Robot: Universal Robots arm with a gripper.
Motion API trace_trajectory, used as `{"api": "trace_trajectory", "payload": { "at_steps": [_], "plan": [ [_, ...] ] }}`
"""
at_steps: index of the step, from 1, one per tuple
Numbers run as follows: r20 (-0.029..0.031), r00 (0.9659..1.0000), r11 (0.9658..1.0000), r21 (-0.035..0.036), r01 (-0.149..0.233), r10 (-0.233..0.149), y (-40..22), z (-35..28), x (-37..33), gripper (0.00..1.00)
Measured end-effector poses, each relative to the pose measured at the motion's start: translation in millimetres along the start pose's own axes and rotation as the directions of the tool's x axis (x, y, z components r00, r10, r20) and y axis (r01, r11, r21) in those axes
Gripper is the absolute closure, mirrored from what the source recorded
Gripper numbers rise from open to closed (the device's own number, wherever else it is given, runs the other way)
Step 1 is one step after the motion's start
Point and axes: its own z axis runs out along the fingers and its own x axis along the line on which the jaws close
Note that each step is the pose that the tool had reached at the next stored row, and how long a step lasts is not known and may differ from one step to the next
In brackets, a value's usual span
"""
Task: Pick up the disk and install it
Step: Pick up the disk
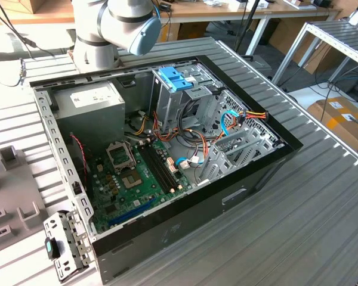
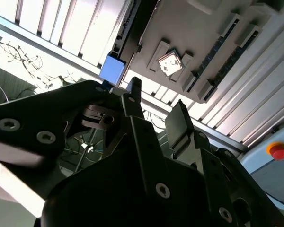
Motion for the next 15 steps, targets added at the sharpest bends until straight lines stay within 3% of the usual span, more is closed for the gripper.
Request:
{"api": "trace_trajectory", "payload": {
  "at_steps": [6,8,15],
  "plan": [
    [-0.0006,0.9999,0.9999,-0.0002,0.012,-0.012,0.0,2.8,-6.1,0.52],
    [-0.0027,0.9981,0.9981,-0.0017,0.062,-0.062,0.0,3.7,-7.6,0.52],
    [0.0015,0.9976,0.9976,-0.0015,0.069,-0.069,0.0,7.4,-12.7,0.52]
  ]
}}
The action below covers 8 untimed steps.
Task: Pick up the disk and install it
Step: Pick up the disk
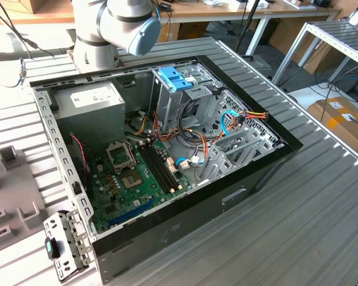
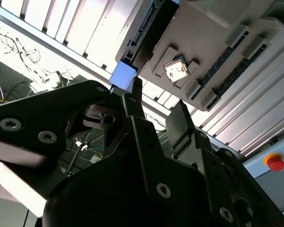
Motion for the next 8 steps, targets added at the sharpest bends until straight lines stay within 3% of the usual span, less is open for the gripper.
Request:
{"api": "trace_trajectory", "payload": {
  "at_steps": [8],
  "plan": [
    [0.005,1.0,1.0,0.0001,0.0,0.0,-0.1,5.4,-3.0,0.52]
  ]
}}
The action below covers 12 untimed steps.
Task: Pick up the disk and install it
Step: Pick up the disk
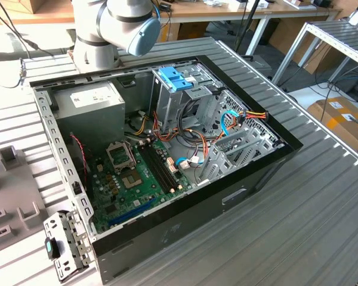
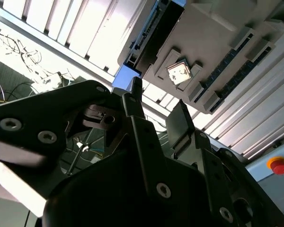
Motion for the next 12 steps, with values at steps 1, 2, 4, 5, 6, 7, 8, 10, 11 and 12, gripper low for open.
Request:
{"api": "trace_trajectory", "payload": {
  "at_steps": [1,2,4,5,6,7,8,10,11,12],
  "plan": [
    [0.0003,1.0,1.0,0.0001,0.0,0.0,0.0,0.5,-0.1,0.52],
    [0.0005,1.0,1.0,0.0001,0.0,0.0,0.0,0.9,-0.2,0.52],
    [0.0012,1.0,1.0,0.0002,0.0,0.0,-0.1,1.8,-0.5,0.52],
    [0.0015,1.0,1.0,0.0001,0.0,0.0,-0.1,2.1,-0.6,0.52],
    [0.002,1.0,1.0,0.0002,0.0,0.0,-0.1,2.5,-0.8,0.52],
    [0.0026,1.0,1.0,0.0003,0.0,0.0,-0.1,3.1,-1.1,0.52],
    [0.0032,1.0,1.0,0.0005,0.0,0.0,-0.1,3.7,-1.6,0.52],
    [0.0046,1.0,1.0,0.0003,0.0,0.0,-0.3,4.9,-2.6,0.52],
    [0.005,1.0,1.0,0.0002,0.0,0.0,-0.3,5.5,-2.7,0.52],
    [0.0054,1.0,1.0,0.0002,0.0,0.0,-0.3,6.5,-3.1,0.52]
  ]
}}
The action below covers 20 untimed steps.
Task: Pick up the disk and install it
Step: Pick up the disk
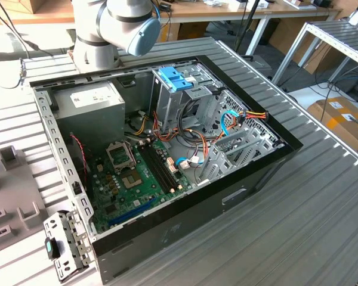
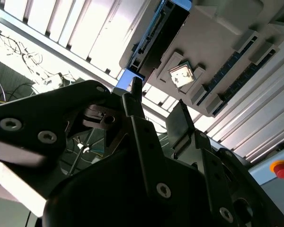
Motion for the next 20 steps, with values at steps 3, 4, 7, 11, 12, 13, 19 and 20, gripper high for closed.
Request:
{"api": "trace_trajectory", "payload": {
  "at_steps": [3,4,7,11,12,13,19,20],
  "plan": [
    [0.0014,1.0,1.0,0.0002,0.0,0.0,0.3,2.5,-0.7,0.52],
    [0.0019,1.0,1.0,0.0001,0.0,0.0,0.5,3.4,-1.2,0.52],
    [0.0032,1.0,1.0,0.0004,0.0,0.0,0.6,5.3,-2.7,0.52],
    [0.0032,1.0,1.0,0.0002,0.0,0.0,0.7,5.6,-3.2,0.52],
    [0.0032,1.0,1.0,0.0002,0.0,0.0,0.7,5.6,-3.2,0.52],
    [0.0031,1.0,1.0,0.0001,0.0,0.0,0.7,5.6,-3.1,0.52],
    [0.0032,1.0,1.0,0.0002,0.0,0.0,0.7,5.8,-3.1,0.32],
    [0.0032,1.0,1.0,0.0002,0.0,0.0,0.7,5.9,-3.1,0.32]
  ]
}}
